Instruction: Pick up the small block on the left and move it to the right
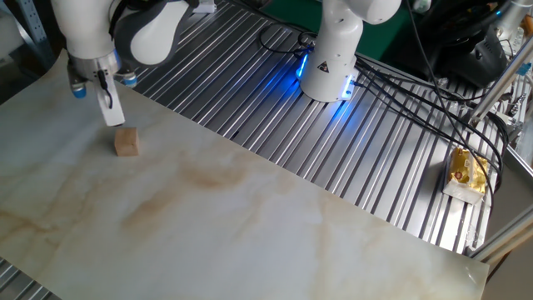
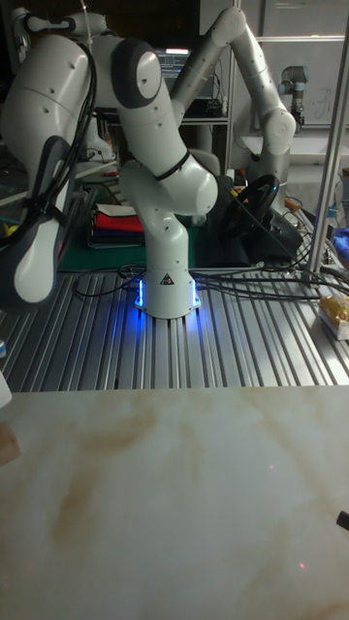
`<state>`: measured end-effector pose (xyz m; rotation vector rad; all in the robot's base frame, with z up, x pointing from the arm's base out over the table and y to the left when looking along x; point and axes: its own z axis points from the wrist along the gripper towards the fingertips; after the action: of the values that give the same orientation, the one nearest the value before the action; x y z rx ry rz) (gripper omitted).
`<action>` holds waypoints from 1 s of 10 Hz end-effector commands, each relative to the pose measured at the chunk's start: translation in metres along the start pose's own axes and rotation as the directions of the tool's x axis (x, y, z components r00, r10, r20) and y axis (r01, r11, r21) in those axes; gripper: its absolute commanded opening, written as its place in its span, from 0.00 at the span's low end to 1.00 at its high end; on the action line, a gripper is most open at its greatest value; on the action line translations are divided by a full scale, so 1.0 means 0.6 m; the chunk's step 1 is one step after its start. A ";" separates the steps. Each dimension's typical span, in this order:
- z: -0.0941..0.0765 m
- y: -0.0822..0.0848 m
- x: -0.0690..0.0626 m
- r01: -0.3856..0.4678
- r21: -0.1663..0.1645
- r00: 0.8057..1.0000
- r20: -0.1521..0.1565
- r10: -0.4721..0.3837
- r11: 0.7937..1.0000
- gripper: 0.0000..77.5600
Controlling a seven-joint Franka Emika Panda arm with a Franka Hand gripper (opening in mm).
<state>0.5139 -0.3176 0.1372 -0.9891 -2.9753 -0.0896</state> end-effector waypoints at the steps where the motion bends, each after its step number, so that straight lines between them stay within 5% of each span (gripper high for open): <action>1: 0.000 -0.001 -0.001 -0.125 0.001 0.992 0.017 0.125 0.992 0.00; 8: -0.001 0.000 0.000 -0.044 0.046 0.998 0.044 0.042 0.998 0.00; 10: -0.001 0.000 0.000 -0.002 0.070 1.000 -0.001 0.002 0.998 0.00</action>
<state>0.5133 -0.3173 0.1360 -1.0454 -2.9711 -0.0069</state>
